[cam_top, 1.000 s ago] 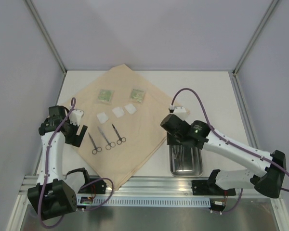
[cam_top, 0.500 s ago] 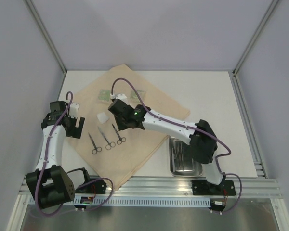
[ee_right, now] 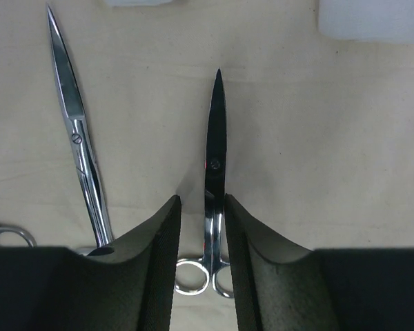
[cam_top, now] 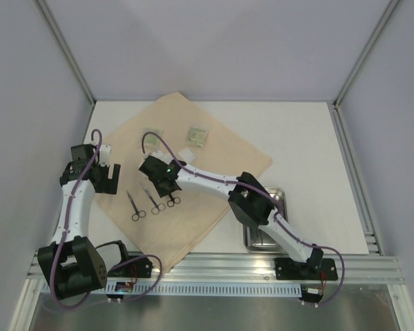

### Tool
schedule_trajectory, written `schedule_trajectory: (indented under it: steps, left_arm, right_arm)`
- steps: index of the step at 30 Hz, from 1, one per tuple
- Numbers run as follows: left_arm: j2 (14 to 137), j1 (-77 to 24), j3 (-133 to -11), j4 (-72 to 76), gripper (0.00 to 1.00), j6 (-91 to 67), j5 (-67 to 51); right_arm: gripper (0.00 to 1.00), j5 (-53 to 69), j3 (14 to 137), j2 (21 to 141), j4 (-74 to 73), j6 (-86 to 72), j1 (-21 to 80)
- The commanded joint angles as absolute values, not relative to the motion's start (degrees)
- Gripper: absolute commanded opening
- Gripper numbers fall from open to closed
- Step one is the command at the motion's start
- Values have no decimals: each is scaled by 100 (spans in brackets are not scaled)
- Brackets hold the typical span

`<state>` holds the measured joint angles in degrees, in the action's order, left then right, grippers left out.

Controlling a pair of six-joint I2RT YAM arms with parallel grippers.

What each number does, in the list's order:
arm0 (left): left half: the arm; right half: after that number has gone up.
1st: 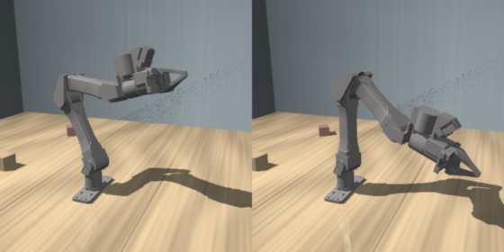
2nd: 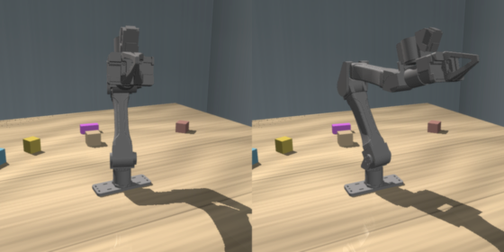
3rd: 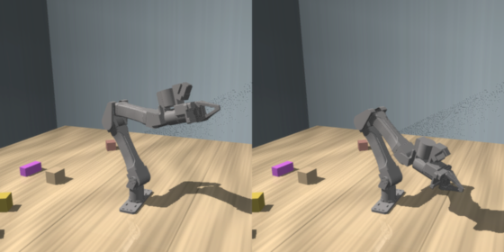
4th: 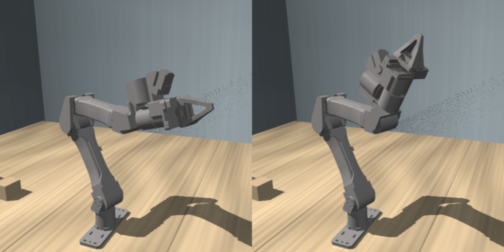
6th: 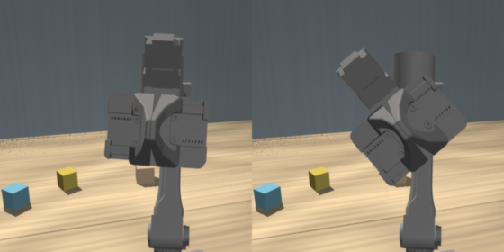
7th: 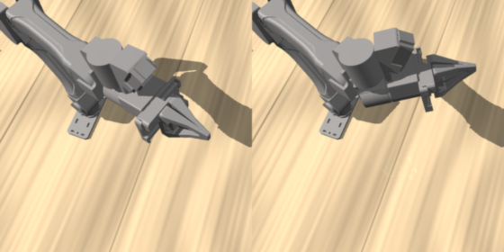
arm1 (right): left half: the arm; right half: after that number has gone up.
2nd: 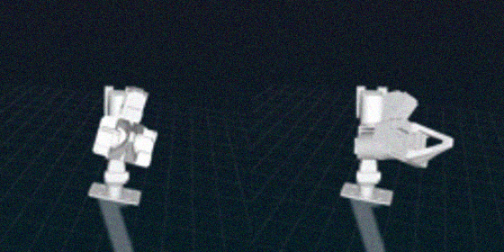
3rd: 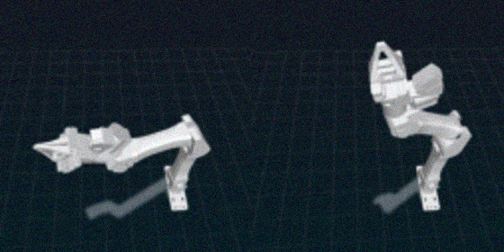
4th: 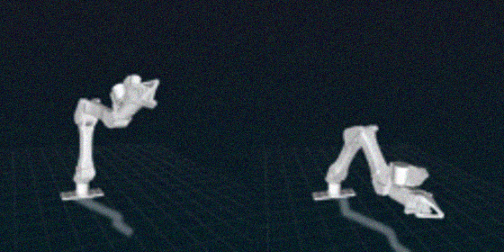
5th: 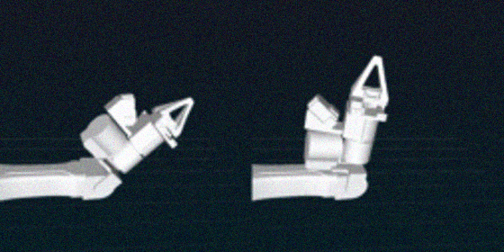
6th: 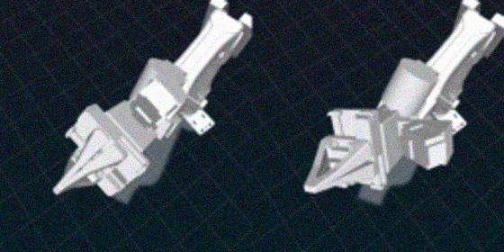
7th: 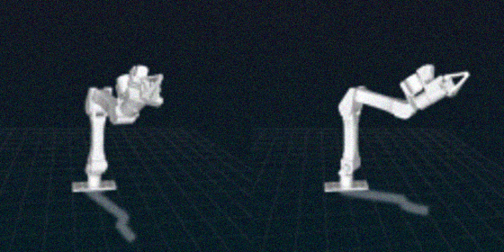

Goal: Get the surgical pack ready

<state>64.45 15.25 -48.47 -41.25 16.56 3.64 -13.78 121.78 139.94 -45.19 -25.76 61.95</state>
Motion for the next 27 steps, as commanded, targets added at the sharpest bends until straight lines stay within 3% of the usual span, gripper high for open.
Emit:
schedule_trajectory:
  steps: [1,20,27]
  left_arm:
    - [6320,1556,-4790,-4008,97,1520,176]
    - [6126,1556,-4825,-4052,97,1600,158]
    - [6082,1556,-4808,-4052,97,1644,220]
  right_arm:
    - [34,-1538,12489,14255,-4851,-2513,6205]
    - [30,-1380,11953,13887,-5054,-2496,6258]
    - [29,-1565,12093,14527,-5273,-2408,6258]
